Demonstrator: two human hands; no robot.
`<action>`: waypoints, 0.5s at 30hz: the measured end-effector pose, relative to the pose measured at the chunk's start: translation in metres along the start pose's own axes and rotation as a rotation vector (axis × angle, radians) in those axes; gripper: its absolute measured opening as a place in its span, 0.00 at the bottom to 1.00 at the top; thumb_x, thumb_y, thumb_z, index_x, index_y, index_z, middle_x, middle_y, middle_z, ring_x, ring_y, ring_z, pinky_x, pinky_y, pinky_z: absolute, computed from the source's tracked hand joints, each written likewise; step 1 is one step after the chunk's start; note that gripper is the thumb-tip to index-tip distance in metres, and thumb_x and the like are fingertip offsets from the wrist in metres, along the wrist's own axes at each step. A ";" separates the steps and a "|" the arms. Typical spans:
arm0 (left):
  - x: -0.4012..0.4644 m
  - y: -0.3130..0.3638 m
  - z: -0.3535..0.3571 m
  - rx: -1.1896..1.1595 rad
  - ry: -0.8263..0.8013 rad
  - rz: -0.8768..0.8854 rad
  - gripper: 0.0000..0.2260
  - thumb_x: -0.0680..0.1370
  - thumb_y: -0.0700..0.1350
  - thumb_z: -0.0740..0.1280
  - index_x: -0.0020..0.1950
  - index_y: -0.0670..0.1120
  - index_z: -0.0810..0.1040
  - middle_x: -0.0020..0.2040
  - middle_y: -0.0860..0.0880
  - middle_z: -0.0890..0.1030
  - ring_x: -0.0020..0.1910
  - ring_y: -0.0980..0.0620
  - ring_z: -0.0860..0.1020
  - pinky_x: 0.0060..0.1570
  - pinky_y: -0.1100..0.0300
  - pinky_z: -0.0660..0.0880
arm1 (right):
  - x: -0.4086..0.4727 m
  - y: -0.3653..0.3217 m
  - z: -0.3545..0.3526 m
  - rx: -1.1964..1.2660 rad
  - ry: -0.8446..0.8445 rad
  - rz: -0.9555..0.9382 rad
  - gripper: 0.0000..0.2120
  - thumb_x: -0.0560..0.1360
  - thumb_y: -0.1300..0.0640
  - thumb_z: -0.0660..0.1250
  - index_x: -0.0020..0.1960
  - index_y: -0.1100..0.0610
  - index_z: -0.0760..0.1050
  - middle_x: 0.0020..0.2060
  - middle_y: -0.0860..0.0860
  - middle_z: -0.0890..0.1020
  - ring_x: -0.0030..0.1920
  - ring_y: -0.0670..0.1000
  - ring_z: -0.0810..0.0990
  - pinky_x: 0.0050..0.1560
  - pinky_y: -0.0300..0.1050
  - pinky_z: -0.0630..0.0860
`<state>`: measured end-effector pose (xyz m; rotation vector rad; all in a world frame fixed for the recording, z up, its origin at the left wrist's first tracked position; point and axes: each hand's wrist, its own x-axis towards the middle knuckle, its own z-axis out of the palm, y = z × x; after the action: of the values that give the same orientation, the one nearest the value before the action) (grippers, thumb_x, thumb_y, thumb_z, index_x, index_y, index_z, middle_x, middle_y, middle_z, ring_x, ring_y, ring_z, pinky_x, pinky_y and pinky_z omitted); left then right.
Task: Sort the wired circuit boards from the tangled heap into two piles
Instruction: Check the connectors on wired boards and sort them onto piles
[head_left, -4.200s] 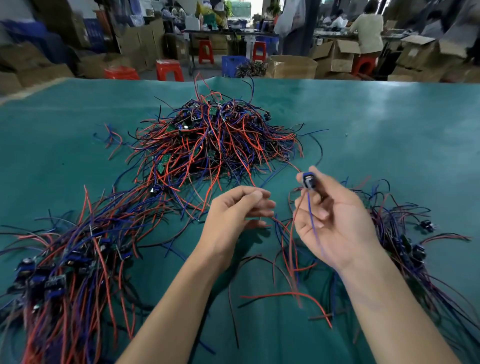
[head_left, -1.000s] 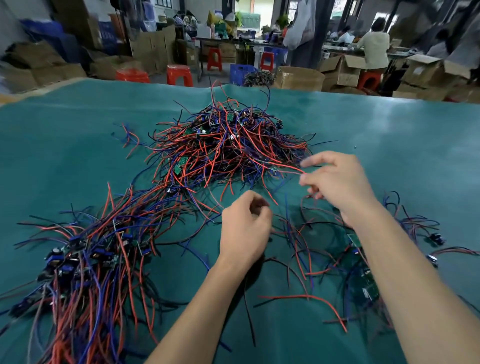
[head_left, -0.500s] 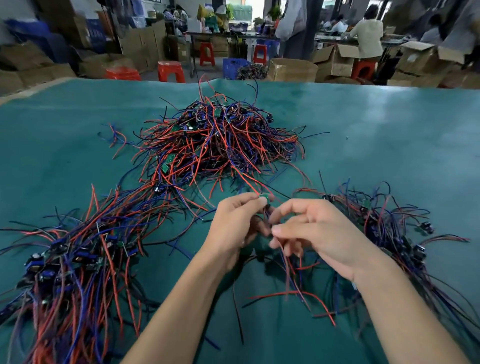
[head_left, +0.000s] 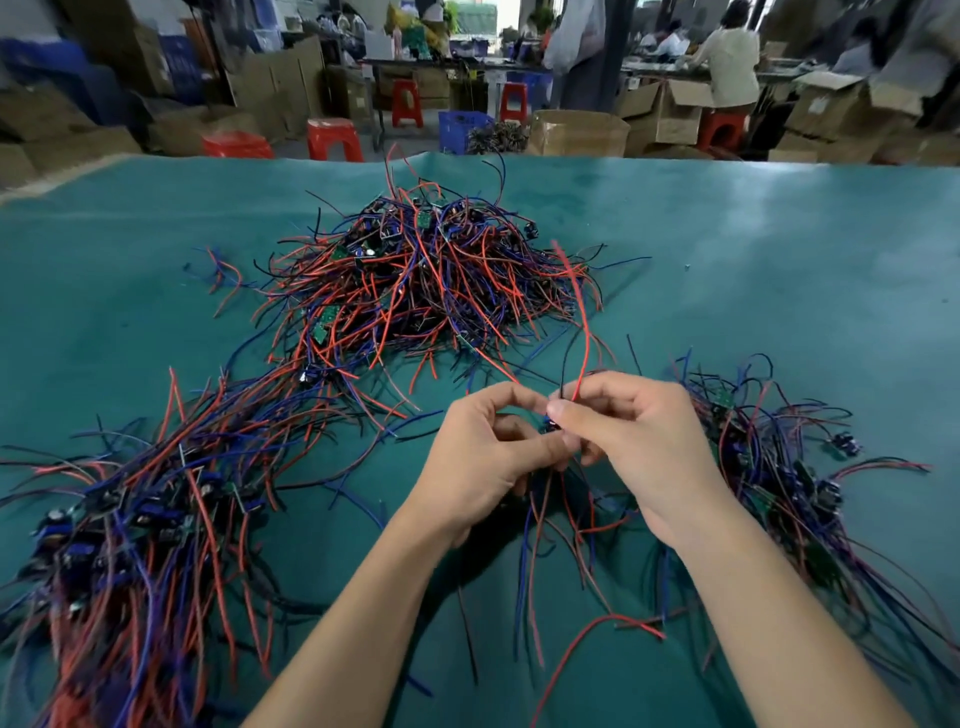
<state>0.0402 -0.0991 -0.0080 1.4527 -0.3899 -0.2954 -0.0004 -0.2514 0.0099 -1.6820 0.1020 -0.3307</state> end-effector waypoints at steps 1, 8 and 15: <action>0.000 0.000 0.001 0.000 0.000 -0.005 0.13 0.71 0.42 0.77 0.51 0.41 0.78 0.34 0.41 0.83 0.21 0.54 0.67 0.22 0.67 0.63 | 0.000 -0.001 0.000 0.078 0.001 0.027 0.05 0.74 0.64 0.76 0.39 0.60 0.84 0.34 0.54 0.84 0.31 0.48 0.79 0.30 0.38 0.74; -0.001 -0.001 0.002 -0.037 -0.050 0.000 0.05 0.77 0.41 0.71 0.49 0.39 0.83 0.33 0.48 0.83 0.25 0.61 0.74 0.26 0.71 0.66 | 0.000 -0.001 0.001 0.088 0.042 0.009 0.08 0.76 0.67 0.74 0.39 0.58 0.82 0.33 0.54 0.85 0.31 0.49 0.81 0.31 0.37 0.76; 0.001 0.003 0.002 0.028 -0.077 -0.012 0.02 0.75 0.38 0.73 0.46 0.41 0.81 0.31 0.46 0.81 0.23 0.58 0.71 0.24 0.69 0.64 | 0.009 0.005 -0.012 -0.113 0.289 -0.158 0.07 0.76 0.66 0.74 0.42 0.55 0.82 0.32 0.51 0.85 0.31 0.49 0.85 0.33 0.39 0.79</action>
<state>0.0399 -0.1010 -0.0048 1.4748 -0.4496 -0.3577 0.0057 -0.2661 0.0079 -1.7495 0.2057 -0.6974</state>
